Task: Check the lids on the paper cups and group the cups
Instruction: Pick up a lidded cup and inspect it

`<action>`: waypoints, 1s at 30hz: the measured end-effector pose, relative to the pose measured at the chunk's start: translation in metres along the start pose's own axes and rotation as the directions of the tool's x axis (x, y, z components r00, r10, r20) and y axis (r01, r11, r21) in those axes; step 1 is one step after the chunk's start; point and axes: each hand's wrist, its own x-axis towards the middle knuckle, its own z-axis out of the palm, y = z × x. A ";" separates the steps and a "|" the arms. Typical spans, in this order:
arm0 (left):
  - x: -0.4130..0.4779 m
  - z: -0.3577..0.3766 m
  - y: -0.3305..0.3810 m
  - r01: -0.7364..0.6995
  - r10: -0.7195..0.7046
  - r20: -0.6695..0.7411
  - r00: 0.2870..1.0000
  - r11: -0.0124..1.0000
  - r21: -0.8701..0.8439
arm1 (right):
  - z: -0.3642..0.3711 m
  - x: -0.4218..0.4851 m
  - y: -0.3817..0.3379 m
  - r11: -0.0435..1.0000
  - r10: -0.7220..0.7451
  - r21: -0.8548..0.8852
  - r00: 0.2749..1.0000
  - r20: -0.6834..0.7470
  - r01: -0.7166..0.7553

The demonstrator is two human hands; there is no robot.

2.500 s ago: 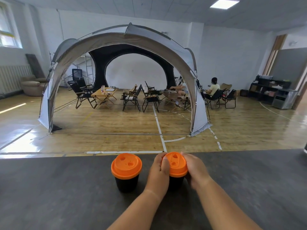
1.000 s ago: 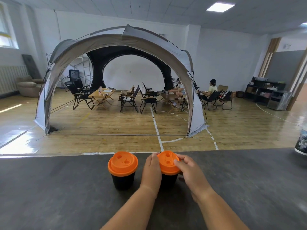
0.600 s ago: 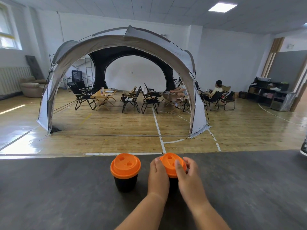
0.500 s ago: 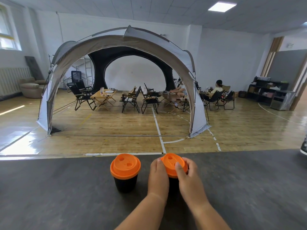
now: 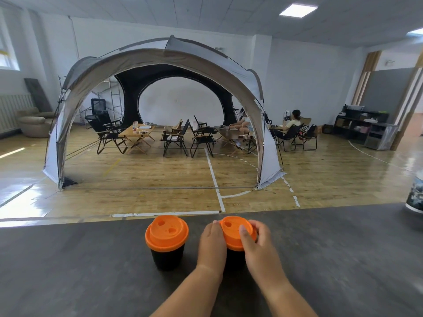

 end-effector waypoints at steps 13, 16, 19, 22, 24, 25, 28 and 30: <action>0.010 -0.004 0.021 0.355 -0.344 0.106 0.933 0.927 -0.120 | -0.009 0.013 0.000 0.999 0.030 0.011 0.995 0.099 -0.031; 0.007 -0.003 0.019 0.365 -0.352 0.118 0.928 0.925 -0.109 | -0.008 0.014 0.000 1.000 0.022 0.008 0.995 0.101 -0.023; 0.003 -0.004 0.019 0.385 -0.370 0.114 0.922 0.908 -0.164 | -0.003 0.011 0.000 1.000 0.016 0.020 0.997 0.077 -0.017; 0.004 -0.006 0.017 0.319 -0.305 0.113 0.945 0.939 -0.130 | 0.003 0.000 0.004 0.995 -0.007 0.102 0.998 0.062 0.001; 0.007 -0.005 0.015 0.236 -0.228 0.108 0.968 0.969 -0.076 | 0.008 -0.008 0.002 0.984 0.001 0.177 0.999 0.051 -0.010; 0.007 -0.003 0.015 0.218 -0.211 0.097 0.973 0.974 -0.065 | 0.008 -0.008 0.000 0.976 0.015 0.218 0.999 0.030 -0.021; 0.001 0.005 0.031 0.252 -0.234 0.117 0.965 0.952 -0.174 | -0.007 0.005 -0.029 0.956 -0.001 0.291 0.999 -0.055 0.017; -0.005 0.007 0.060 0.202 -0.138 0.229 0.964 0.936 -0.288 | -0.031 0.022 -0.067 0.948 -0.088 0.301 0.994 -0.061 0.103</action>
